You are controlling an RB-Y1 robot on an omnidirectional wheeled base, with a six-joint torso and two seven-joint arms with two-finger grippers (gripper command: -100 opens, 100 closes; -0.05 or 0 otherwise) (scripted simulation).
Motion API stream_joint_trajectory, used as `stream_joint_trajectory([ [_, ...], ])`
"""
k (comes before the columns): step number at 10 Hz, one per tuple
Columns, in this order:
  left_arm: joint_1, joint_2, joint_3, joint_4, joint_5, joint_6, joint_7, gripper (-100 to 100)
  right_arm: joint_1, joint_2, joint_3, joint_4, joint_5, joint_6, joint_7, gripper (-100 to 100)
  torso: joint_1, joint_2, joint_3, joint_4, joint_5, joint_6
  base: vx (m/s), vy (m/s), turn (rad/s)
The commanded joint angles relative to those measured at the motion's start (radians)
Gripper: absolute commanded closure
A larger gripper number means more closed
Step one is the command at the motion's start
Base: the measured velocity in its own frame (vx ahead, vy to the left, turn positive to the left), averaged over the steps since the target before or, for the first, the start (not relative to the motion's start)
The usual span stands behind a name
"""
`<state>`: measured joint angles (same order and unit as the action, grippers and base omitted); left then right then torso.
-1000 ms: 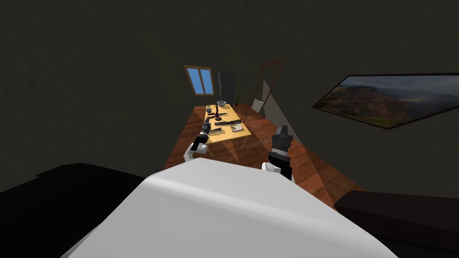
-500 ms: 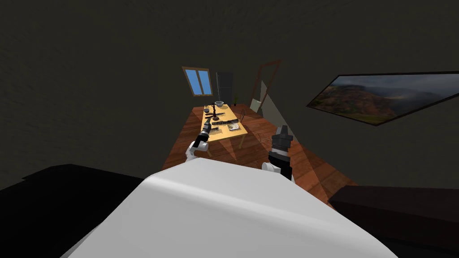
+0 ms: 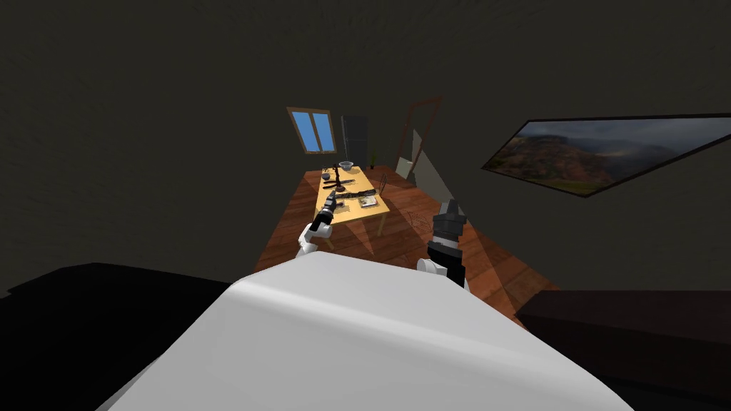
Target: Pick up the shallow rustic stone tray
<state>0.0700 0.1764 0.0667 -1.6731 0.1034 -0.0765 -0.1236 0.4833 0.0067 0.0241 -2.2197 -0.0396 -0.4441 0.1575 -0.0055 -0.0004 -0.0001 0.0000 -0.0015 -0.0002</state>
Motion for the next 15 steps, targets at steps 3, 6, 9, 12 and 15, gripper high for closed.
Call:
stream_joint_trajectory([
  [3,-0.035,-0.004,0.022,0.072,-0.002,0.040,0.007,-100,0.000,0.000,0.000,0.000,0.000,0.000,0.000,0,0.002,-0.001,-0.001,0.000,0.000,0.000,0.025,-0.066,-0.012],
  [6,-0.074,0.000,0.057,0.149,-0.003,0.083,0.022,-100,0.000,0.000,0.000,0.000,0.000,0.000,0.000,0,0.004,-0.001,-0.001,0.000,0.001,0.000,0.030,-0.039,-0.015],
  [9,-0.107,0.006,0.097,0.230,-0.006,0.124,0.040,-100,0.000,0.000,0.000,0.000,0.000,0.000,0.000,0,0.003,-0.005,-0.003,-0.001,0.001,0.000,0.084,-0.050,-0.009],
  [12,-0.133,0.011,0.139,0.310,-0.010,0.163,0.060,-100,0.000,0.000,0.000,0.000,0.000,0.000,0.000,0,0.006,-0.004,-0.002,-0.001,0.001,0.000,0.082,-0.012,-0.006],
  [15,-0.144,0.014,0.161,0.364,-0.013,0.183,0.071,-100,0.000,0.000,0.000,0.000,0.000,0.000,0.000,0,0.006,-0.003,-0.002,-0.001,0.001,-0.001,0.073,-0.008,0.001],
])
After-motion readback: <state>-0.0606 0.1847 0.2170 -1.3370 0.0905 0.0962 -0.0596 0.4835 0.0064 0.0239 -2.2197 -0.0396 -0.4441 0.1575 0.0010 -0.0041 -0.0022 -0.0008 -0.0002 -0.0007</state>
